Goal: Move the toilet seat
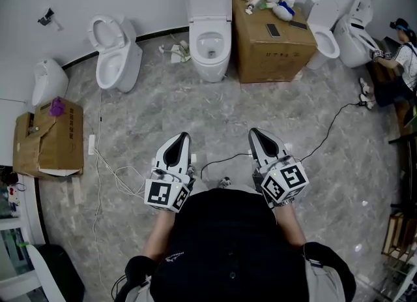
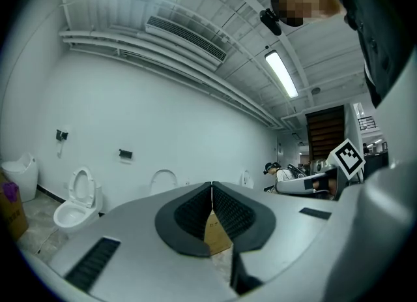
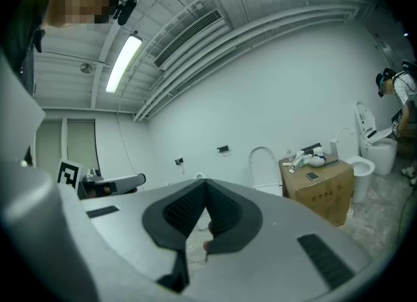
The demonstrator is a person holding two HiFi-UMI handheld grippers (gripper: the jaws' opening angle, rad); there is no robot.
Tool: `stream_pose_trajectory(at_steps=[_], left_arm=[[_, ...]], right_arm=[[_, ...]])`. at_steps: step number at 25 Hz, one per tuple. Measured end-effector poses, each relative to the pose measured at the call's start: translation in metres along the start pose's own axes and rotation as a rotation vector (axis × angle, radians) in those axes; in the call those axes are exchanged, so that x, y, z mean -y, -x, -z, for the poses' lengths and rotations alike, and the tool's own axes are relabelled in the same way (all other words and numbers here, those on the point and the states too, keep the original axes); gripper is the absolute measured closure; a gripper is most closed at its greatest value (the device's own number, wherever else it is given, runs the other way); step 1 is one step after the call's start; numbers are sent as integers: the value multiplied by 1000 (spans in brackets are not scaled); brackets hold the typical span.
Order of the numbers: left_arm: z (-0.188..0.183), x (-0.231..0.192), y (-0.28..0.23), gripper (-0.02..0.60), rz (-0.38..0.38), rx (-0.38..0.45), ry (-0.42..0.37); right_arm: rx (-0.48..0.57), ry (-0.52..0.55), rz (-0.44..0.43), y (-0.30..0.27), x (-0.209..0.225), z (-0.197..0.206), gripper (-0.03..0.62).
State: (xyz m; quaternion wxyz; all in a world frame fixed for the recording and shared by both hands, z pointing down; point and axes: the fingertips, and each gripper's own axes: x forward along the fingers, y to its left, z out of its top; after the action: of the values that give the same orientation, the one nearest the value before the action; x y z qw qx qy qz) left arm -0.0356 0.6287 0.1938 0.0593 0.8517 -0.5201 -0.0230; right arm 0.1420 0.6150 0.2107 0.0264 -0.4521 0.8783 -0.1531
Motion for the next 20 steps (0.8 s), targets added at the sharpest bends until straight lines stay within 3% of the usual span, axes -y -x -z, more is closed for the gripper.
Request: stream_pose_trajectory(at_steps=[10,20], left_arm=[[1,-34,-23,571,8,13,20],[-13,-131,-80,571,42,-9,35]], right_arm=[[-26,26,15,-36,4,3,582],[-69,50,72,-135,12,-7,582]])
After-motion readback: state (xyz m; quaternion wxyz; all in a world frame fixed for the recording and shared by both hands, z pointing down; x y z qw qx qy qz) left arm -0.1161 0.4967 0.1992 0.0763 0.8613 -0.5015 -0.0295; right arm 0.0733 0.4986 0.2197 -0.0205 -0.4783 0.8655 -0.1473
